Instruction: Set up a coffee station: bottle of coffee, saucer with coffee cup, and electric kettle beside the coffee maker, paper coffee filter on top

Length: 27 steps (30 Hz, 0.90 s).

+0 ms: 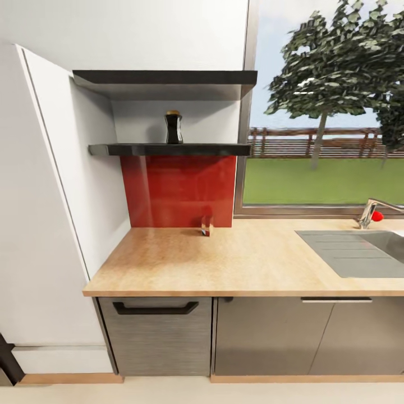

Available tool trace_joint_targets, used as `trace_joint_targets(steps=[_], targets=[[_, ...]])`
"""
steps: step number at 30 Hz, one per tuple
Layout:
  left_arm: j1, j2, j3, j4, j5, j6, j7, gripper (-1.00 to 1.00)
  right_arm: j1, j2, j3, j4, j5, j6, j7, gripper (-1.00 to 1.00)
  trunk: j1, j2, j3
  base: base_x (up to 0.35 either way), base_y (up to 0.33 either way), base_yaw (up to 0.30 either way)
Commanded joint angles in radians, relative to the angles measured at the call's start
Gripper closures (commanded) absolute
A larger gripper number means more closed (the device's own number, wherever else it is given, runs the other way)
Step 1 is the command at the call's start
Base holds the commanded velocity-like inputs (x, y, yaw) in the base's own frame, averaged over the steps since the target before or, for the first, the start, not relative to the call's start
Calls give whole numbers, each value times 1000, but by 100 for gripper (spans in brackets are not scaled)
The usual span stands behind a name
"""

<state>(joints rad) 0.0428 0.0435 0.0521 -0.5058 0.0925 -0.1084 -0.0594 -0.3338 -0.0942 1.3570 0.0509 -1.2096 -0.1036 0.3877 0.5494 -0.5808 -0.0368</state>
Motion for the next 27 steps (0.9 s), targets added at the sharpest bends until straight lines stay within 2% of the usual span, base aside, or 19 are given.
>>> trace_joint_targets(steps=[1,4,7,10,13,14,21,26,27], targets=[[0,0,4,0,9,0,-6,-100,-1,1,9,3,-8,-3,7,-100,-4,6,2,0,0,0],[0,2,9,17,10,-3,-5,-100,-1,1,9,3,-9,-4,7,-100,-15,27,11,0,0,0],[0,3,12,32,9,-30,-7,-100,0,2,9,3,-9,-6,7,-100,-15,27,11,0,0,0],[0,9,12,5,10,-45,-11,-100,0,1,9,3,-9,-7,7,-100,-15,27,11,0,0,0],[0,24,14,-51,10,-48,-13,-100,-1,1,9,3,-9,-7,8,-100,-15,27,11,0,0,0],[0,36,15,-113,11,-48,-14,-100,0,1,8,3,-9,-7,9,-100,-15,27,11,0,0,0],[0,49,11,-249,10,-42,-16,-100,0,1,7,3,-8,-8,10,-100,-15,27,11,0,0,0],[0,50,11,-330,9,18,-24,-100,-1,-1,7,3,-8,-9,11,-100,-15,27,11,0,0,0],[0,51,11,-361,9,45,-42,-100,-1,-1,7,3,-8,-8,12,-100,-15,27,11,0,0,0]])
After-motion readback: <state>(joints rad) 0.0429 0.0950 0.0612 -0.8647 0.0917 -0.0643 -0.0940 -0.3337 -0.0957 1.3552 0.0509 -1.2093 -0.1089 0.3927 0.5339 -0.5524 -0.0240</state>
